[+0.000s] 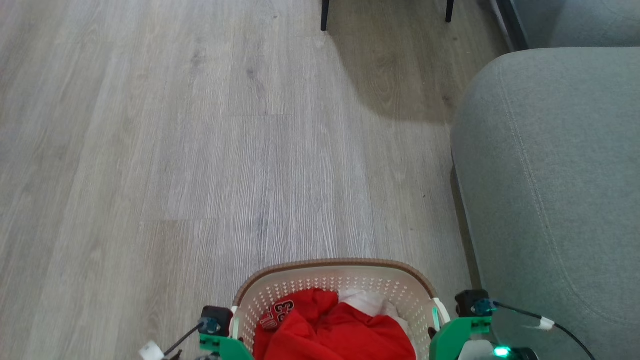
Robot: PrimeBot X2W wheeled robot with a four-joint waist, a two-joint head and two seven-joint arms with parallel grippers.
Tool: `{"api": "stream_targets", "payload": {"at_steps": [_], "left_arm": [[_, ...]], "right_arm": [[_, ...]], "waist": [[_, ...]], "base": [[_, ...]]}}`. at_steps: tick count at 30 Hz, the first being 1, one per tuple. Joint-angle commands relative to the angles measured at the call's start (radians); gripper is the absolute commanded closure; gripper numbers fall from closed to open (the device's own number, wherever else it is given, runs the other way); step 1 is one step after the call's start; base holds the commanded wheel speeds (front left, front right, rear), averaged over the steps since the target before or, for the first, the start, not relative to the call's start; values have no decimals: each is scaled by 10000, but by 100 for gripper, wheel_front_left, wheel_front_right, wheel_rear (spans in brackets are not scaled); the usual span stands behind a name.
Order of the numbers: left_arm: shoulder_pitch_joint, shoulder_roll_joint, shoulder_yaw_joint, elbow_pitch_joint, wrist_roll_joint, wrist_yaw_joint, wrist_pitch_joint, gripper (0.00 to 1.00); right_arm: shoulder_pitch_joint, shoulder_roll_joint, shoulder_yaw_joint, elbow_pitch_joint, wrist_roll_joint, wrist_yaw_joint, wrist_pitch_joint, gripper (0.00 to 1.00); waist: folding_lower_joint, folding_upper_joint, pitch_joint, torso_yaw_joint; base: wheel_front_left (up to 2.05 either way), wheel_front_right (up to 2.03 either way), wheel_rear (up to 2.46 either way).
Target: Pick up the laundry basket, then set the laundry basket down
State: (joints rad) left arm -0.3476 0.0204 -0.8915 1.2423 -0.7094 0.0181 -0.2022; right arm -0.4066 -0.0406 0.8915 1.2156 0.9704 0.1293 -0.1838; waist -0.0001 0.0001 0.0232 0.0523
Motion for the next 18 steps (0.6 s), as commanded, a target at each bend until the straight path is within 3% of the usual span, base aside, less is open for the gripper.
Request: {"api": "stream_targets", "payload": {"at_steps": [1,18], "left_arm": [[-390,298,182,16,-47,45,-83,100],[-580,298,-103,102,-362,85,-118,100]], "right_arm": [[-448,-97,131,-70,49,14,-245,100],[-819,-97,751,58,658,14,-488,100]], "waist": [[1,-1,5,-2],[1,-1,257,-56]], "base": [[0,0,0],[0,0,0]]}}
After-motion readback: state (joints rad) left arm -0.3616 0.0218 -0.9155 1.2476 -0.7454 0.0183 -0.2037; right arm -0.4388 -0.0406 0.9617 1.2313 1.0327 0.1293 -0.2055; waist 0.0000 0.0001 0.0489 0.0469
